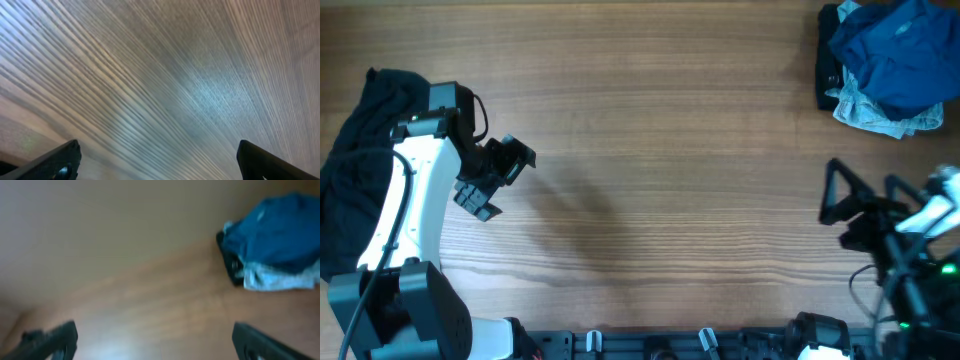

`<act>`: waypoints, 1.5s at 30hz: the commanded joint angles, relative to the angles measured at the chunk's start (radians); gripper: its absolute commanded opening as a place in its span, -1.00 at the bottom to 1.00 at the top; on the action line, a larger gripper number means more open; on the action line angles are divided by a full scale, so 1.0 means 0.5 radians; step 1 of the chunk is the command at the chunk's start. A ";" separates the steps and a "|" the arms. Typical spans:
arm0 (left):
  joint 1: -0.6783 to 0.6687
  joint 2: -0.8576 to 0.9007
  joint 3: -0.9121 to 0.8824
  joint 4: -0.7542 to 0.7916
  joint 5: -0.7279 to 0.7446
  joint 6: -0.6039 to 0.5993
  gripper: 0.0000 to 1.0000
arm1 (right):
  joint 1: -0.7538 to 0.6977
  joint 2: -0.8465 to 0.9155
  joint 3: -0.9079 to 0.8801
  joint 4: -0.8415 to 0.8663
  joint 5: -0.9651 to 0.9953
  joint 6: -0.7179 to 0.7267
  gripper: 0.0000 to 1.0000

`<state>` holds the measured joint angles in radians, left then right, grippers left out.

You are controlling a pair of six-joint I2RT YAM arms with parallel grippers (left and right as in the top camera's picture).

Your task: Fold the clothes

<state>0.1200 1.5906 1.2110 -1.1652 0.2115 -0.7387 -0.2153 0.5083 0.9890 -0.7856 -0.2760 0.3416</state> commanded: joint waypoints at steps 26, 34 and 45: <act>0.000 -0.006 0.009 -0.003 0.010 -0.018 1.00 | 0.314 -1.010 -1.968 1.910 0.185 -0.317 0.99; 0.000 -0.006 0.009 -0.004 0.010 -0.018 1.00 | 0.314 -1.010 -1.968 1.595 0.246 -0.316 0.99; 0.000 -0.006 0.009 -0.004 0.010 -0.018 1.00 | 0.314 -1.009 -1.968 1.595 0.246 -0.317 1.00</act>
<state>0.1200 1.5906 1.2110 -1.1667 0.2111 -0.7391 -0.0612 0.0143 0.0067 0.0074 -0.1741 0.1955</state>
